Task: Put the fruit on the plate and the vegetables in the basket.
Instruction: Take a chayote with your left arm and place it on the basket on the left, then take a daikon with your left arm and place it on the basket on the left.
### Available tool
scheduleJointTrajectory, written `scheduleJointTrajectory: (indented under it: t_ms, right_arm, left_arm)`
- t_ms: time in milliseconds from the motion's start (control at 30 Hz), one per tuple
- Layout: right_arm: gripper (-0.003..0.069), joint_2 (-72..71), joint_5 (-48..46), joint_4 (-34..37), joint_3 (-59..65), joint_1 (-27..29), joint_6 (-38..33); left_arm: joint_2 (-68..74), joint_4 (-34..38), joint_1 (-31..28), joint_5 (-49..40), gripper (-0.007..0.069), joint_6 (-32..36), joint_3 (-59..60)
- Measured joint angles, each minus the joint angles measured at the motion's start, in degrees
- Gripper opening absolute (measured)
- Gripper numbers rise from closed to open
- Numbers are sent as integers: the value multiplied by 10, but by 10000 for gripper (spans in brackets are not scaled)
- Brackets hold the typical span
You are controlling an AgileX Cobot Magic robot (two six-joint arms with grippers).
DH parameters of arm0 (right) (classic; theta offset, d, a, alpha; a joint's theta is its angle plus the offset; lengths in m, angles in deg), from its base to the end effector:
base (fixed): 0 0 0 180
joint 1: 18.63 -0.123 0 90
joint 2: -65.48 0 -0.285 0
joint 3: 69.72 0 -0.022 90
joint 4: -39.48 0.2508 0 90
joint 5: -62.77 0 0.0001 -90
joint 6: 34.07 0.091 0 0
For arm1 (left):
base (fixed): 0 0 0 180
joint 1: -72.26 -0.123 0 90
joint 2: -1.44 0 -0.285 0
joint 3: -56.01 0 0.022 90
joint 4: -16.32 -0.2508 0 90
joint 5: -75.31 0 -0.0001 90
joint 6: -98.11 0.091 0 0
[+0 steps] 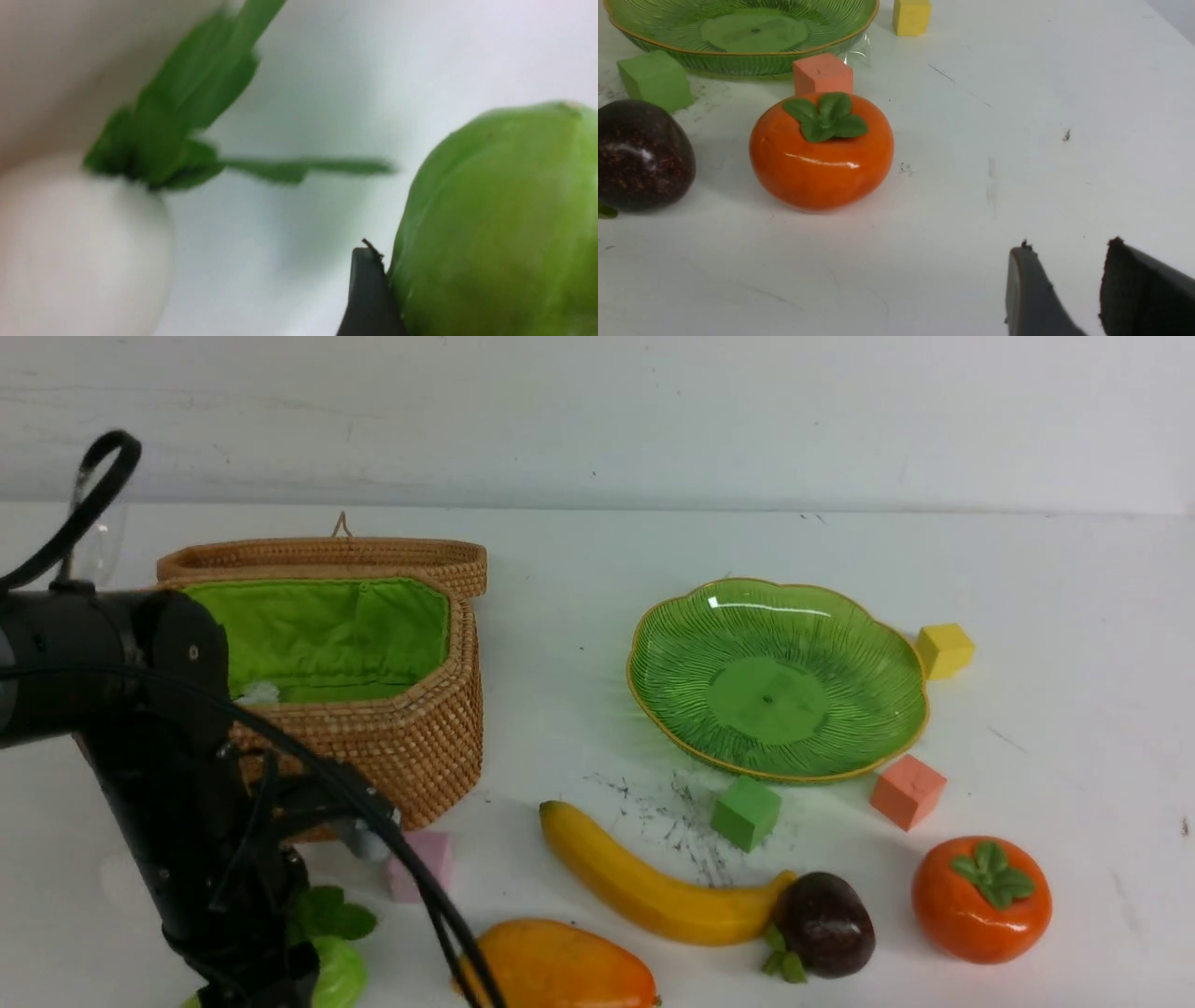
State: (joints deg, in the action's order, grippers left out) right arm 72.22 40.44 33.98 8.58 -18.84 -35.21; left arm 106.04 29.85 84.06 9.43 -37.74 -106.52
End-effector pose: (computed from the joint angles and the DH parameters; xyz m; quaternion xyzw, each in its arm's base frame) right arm 0.0517 -0.0031 0.1729 -0.0344 0.8045 -0.0458 0.5912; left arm 0.2746 -0.0772 0.1961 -0.4157 -0.9009 0.1190 0.0372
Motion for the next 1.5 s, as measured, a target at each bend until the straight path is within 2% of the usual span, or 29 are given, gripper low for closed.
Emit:
scheduleJointTrajectory:
  t_ms: [233, 400, 533, 600, 833, 967, 1000, 1133, 1200, 1333, 1400, 1500]
  right_arm:
    - [241, 0, 0, 0, 0, 0, 0]
    - [241, 0, 0, 0, 0, 0, 0]
    - [241, 0, 0, -1, 0, 0, 0]
    - [241, 0, 0, -2, 0, 0, 0]
    - [241, 0, 0, -2, 0, 0, 0]
    - [241, 0, 0, -2, 0, 0, 0]
    - [241, 0, 0, -2, 0, 0, 0]
    - [241, 0, 0, -2, 0, 0, 0]
    - [241, 0, 0, -2, 0, 0, 0]
    - [241, 0, 0, -2, 0, 0, 0]
    - [241, 0, 0, -2, 0, 0, 0]
    - [241, 0, 0, -2, 0, 0, 0]
  left_arm:
    - [-41, 10, 0, -32, 452, 40, -141]
    - [-54, -70, 0, -1, 452, 39, -279]
    - [-52, -160, 0, 91, 452, 12, -305]
    - [-46, -179, 0, 110, 452, -2, -305]
    - [10, -222, 0, 166, 452, -104, -305]
    - [26, -225, 0, 177, 452, -131, -305]
    - [28, -225, 0, 179, 470, -142, -305]
    - [28, -224, 0, 182, 632, -195, -305]
    - [28, -224, 0, 181, 660, -220, -305]
    - [26, -229, 0, 177, 667, -280, -305]
    - [17, -241, 0, 155, 658, -360, -305]
    - [-7, -269, 0, 92, 636, -445, -305]
